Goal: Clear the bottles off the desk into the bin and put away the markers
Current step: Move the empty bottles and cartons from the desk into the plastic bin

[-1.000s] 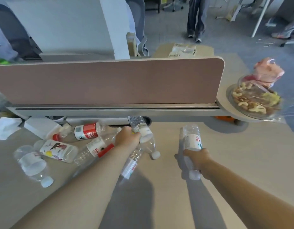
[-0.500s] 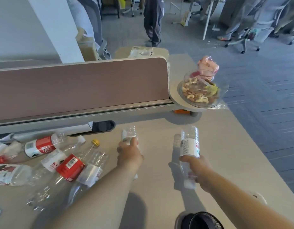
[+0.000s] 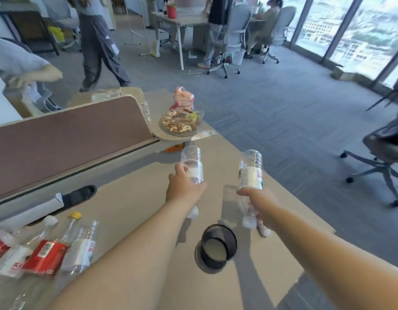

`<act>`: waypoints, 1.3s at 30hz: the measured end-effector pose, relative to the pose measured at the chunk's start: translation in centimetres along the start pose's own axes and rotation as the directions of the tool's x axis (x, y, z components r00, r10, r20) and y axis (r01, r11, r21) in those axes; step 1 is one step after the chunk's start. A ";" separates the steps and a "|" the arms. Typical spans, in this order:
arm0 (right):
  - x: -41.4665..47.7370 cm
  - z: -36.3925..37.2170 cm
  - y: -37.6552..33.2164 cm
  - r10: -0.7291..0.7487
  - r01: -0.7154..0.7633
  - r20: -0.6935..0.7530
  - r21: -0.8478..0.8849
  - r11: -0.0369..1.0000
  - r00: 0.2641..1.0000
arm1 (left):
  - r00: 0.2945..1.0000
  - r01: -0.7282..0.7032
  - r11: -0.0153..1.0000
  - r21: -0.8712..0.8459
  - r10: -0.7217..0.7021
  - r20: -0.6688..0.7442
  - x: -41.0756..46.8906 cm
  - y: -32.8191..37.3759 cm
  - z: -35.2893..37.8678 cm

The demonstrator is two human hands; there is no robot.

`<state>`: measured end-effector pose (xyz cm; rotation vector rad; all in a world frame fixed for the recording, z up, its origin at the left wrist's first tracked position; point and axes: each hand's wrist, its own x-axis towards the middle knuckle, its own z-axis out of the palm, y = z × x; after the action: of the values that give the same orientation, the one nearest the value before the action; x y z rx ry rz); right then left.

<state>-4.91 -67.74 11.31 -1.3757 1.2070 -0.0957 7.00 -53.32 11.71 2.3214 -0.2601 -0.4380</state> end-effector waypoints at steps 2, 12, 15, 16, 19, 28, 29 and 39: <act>-1.1 -4.0 2.1 0.006 0.002 -0.103 0.078 0.997 0.995 | 0.992 -0.106 0.993 -0.055 0.110 0.064 -1.9 1.5 2.3; -13.7 -28.5 21.4 0.328 -0.136 -0.629 0.334 0.933 0.705 | 0.757 -0.376 0.920 -0.110 0.373 0.536 -19.8 10.8 20.2; -18.7 -34.8 27.8 0.462 -0.122 -0.691 0.482 0.868 0.556 | 0.637 -0.413 0.910 -0.039 0.319 0.702 -26.3 13.2 25.9; -20.1 -36.6 30.1 0.497 -0.114 -0.701 0.518 0.848 0.512 | 0.594 -0.437 0.900 -0.007 0.294 0.749 -28.4 13.9 27.8; -24.2 -40.2 36.8 0.597 -0.177 -0.688 0.582 0.793 0.413 | 0.487 -0.494 0.868 0.057 0.221 0.845 -34.7 15.1 33.5; -28.3 -45.4 55.9 0.817 -0.253 -0.471 0.790 0.559 0.334 | 0.223 -0.583 0.807 0.091 0.051 0.973 -52.0 8.2 48.2; -28.3 -45.9 57.1 0.819 -0.245 -0.471 0.795 0.555 0.327 | 0.209 -0.603 0.792 0.098 0.039 0.977 -53.2 7.4 49.4; -30.1 -45.9 66.5 0.872 -0.201 -0.372 0.873 0.445 0.318 | 0.271 -0.736 0.636 0.232 -0.037 0.962 -58.4 0.7 54.5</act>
<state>-87.93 -59.68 -10.37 0.0263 2.1275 -0.6612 -67.84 -70.58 -10.22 2.1641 -1.8342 -1.6263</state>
